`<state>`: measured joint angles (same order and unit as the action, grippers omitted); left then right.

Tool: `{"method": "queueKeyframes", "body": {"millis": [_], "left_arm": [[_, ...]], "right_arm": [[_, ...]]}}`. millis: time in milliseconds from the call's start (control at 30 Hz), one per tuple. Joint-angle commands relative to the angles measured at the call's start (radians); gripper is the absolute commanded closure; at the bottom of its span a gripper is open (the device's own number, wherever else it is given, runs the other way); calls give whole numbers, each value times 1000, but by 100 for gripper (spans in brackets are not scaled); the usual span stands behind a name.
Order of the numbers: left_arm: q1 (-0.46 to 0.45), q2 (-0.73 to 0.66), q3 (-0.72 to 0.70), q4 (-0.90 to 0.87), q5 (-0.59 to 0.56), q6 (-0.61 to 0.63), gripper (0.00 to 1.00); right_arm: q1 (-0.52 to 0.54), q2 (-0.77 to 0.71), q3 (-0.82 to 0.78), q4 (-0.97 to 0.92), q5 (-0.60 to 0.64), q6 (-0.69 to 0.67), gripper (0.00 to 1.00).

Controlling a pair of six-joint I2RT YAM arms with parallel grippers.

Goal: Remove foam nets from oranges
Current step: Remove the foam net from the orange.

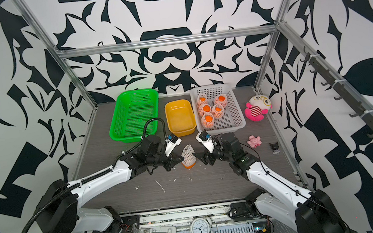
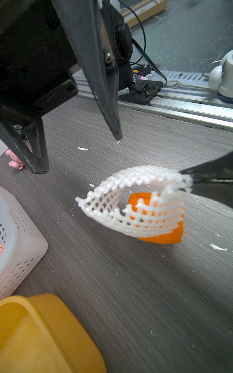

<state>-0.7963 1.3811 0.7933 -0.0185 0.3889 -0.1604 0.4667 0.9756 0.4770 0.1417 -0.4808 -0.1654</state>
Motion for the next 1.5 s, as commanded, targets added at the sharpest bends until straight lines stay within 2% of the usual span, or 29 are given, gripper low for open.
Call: {"method": "queueKeyframes", "body": {"millis": [0,267,600,733,933,1167,1367,1467], "left_arm": [[17,-32,4,14,27,-22,100],[37,-41,14,8,34,-81,100],[37,-77,21,2,-36,-202,100],[40,-82,58,-78,-135,-283,100],[42,-77,124,-181,-178,-366,100],[51,-138,201,-343,-296,-491,100],[116,-115,344,-543,-367,-524,100],[172,-58,406,-607,-355,-520,100]], "right_arm": [[4,-24,-1,47,17,-17,30],[4,-20,-2,54,30,-28,30],[4,-21,-6,67,47,-2,30],[4,-48,-13,55,79,9,31],[4,-101,-14,20,148,50,34],[4,-64,1,48,171,129,38],[6,-37,13,81,198,173,42],[11,-26,25,78,203,176,43]]}}
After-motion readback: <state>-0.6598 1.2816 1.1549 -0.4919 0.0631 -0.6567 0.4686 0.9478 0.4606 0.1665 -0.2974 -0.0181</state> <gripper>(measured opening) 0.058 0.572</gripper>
